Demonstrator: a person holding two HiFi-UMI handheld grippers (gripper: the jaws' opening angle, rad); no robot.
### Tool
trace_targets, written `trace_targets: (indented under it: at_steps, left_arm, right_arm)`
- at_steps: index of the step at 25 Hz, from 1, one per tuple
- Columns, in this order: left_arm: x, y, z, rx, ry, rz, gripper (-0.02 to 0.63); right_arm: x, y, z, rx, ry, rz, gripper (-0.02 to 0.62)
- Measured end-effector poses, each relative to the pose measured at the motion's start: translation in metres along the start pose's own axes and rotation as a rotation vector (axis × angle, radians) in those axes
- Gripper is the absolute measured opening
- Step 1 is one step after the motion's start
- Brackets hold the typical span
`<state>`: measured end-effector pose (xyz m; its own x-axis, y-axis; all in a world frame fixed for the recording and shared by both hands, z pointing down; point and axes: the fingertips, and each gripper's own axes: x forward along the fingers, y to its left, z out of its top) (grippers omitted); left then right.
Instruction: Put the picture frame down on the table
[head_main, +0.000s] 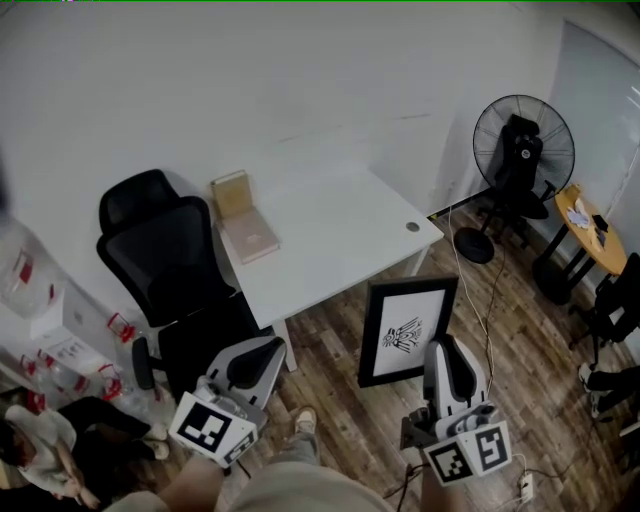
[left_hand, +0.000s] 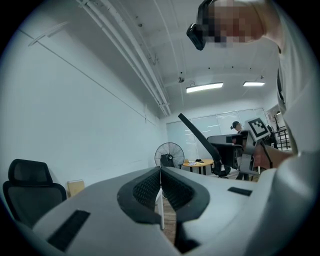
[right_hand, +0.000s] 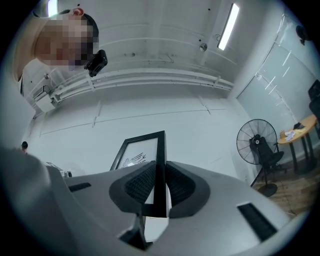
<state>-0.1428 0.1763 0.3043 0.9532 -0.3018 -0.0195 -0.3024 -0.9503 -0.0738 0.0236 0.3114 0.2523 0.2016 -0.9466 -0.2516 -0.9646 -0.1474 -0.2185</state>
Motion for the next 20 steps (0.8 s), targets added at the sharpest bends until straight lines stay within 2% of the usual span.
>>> trace_targets:
  at_steps: [13, 20]
  left_arm:
    - [0.105, 0.143, -0.028, -0.025, 0.024, -0.025, 0.021]
    - [0.154, 0.194, -0.039, -0.038, 0.047, -0.032, 0.021]
  right_arm:
    - [0.167, -0.038, -0.058, 0.15, 0.093, -0.05, 0.081]
    - [0.238, -0.057, -0.09, 0.203, 0.129, -0.065, 0.081]
